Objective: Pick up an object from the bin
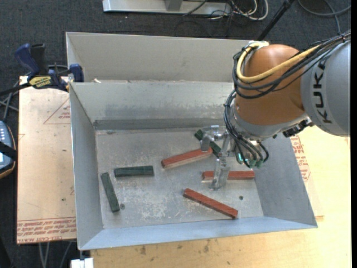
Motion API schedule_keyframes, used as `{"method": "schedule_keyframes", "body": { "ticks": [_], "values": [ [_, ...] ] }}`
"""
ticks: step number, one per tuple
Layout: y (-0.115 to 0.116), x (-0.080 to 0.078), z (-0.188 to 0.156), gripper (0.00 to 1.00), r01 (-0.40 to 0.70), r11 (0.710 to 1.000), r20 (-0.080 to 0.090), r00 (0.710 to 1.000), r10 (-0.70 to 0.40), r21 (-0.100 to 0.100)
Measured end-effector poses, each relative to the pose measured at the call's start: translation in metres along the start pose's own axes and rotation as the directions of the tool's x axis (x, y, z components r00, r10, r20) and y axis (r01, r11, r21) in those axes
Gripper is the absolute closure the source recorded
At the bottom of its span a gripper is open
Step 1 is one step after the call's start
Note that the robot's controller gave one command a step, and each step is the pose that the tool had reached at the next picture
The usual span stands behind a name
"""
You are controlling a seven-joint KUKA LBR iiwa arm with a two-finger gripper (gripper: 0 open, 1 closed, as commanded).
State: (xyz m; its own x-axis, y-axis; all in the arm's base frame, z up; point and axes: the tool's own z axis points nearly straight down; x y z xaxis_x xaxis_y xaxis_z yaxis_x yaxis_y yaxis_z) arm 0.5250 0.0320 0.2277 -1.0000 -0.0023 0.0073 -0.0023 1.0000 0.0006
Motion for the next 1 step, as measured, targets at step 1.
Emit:
{"method": "schedule_keyframes", "body": {
  "ticks": [1],
  "values": [
    [-0.0002, -0.0015, -0.0042, 0.0, -0.001, 1.0, 0.008, 1.0, 0.001, 0.0]
  ]
}}
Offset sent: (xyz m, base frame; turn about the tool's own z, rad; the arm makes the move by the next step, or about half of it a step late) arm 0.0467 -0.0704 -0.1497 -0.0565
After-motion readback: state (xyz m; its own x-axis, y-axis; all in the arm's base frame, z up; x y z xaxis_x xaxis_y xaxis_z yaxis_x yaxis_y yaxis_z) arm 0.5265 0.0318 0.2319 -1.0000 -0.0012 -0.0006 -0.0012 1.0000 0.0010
